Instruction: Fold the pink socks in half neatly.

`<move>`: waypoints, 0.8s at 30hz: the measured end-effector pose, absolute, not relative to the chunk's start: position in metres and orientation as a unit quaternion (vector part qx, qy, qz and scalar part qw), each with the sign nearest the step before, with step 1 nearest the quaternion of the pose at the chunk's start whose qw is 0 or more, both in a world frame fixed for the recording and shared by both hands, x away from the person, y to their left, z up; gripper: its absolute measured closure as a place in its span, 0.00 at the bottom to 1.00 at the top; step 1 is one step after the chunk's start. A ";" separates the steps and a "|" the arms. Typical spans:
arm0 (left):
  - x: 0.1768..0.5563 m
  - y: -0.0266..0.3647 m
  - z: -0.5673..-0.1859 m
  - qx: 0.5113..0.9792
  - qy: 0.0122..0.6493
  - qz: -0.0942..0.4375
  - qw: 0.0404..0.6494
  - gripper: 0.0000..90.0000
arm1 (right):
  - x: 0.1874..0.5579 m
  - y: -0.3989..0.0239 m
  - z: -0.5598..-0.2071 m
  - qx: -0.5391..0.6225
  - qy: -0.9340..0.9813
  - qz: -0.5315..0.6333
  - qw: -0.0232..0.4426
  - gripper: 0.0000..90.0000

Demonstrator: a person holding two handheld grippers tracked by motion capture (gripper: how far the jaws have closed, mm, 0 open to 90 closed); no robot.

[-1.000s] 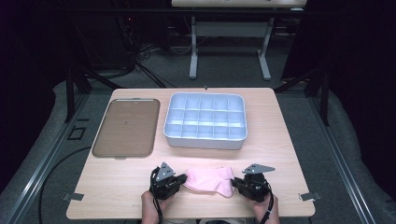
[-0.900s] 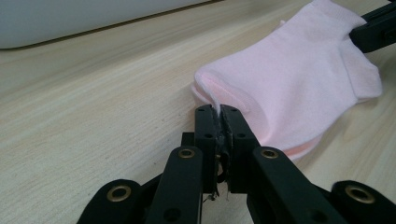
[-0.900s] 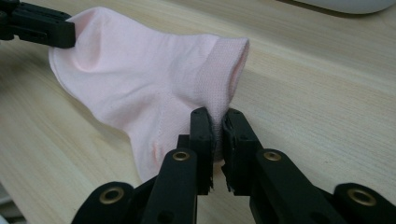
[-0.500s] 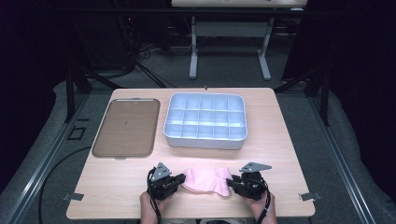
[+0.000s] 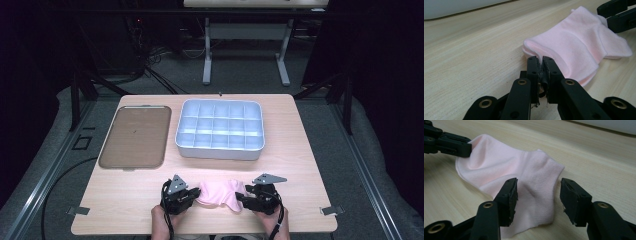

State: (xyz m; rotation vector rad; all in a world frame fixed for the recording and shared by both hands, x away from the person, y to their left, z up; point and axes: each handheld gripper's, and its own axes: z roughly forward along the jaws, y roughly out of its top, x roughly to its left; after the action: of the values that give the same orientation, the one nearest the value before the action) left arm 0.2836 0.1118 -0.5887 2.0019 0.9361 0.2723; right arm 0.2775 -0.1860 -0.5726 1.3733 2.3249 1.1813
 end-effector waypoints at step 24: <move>0.285 0.105 -0.586 0.808 0.378 0.108 0.440 0.95 | 0.276 -0.194 -0.576 0.485 0.783 0.382 0.078 0.92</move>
State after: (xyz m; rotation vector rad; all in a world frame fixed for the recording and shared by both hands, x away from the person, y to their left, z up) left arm 0.2854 0.1047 -0.5857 2.0056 0.9379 0.2687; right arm 0.2757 -0.1936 -0.5762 1.4512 2.3453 1.1450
